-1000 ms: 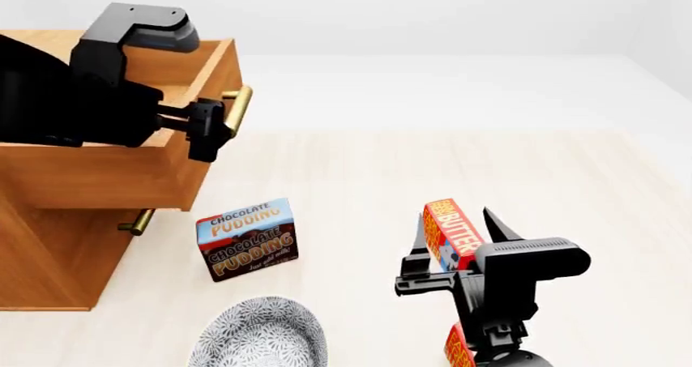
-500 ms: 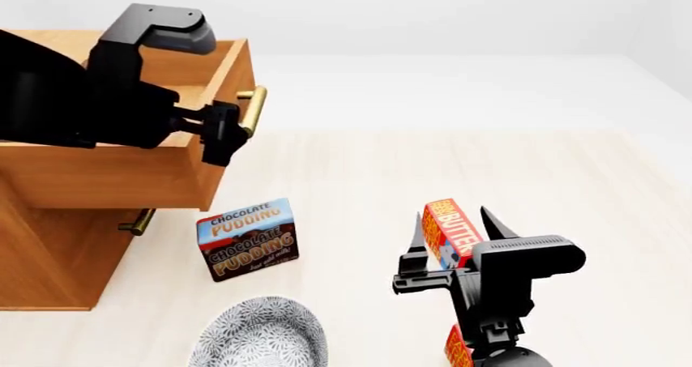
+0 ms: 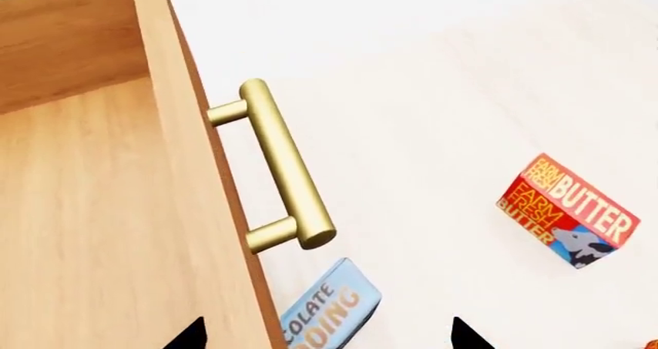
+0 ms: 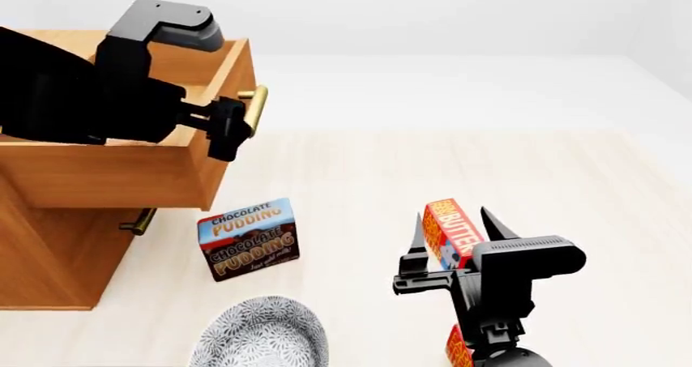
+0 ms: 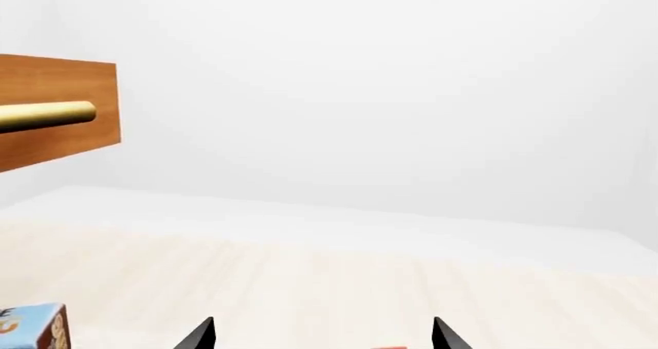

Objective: Put the butter at the front in the top drawer of the cabinet and close it.

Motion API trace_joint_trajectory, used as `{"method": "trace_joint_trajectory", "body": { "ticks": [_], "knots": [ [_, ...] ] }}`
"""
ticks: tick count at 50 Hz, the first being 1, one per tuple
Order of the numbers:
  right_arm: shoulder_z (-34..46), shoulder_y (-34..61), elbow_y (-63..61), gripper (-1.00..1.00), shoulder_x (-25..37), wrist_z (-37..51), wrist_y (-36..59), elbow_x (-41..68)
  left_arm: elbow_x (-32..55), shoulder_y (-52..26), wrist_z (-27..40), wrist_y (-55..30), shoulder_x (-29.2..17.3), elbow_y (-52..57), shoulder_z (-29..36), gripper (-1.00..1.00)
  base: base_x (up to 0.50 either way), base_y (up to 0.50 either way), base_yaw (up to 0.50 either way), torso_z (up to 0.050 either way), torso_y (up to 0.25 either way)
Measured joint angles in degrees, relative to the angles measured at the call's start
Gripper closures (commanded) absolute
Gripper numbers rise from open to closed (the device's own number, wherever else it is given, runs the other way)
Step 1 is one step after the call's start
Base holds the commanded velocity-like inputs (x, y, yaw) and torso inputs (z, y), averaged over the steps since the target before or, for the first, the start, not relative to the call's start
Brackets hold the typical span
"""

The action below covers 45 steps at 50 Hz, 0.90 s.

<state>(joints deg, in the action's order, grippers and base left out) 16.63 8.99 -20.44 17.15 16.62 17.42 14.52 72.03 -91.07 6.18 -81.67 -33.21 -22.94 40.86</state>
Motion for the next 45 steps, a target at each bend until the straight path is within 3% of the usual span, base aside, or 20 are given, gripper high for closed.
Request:
{"method": "trace_joint_trajectory", "body": {
  "ticks": [28,45],
  "knots": [
    [0.4,-0.6,-0.5,-1.0,0.7,0.5,-0.3,0.3,6.6,-1.7,2.7,4.1,-0.1,3.9,-5.6,-1.0,0.0,0.0,0.0,0.0,0.0],
    [0.7,-0.3,-0.7,-1.0,0.9,0.9,-0.1,0.4,4.0,7.0,7.3,17.7,-5.4,23.0,-11.7,-1.0,0.0,0.0,0.0,0.0,0.0]
  ]
}}
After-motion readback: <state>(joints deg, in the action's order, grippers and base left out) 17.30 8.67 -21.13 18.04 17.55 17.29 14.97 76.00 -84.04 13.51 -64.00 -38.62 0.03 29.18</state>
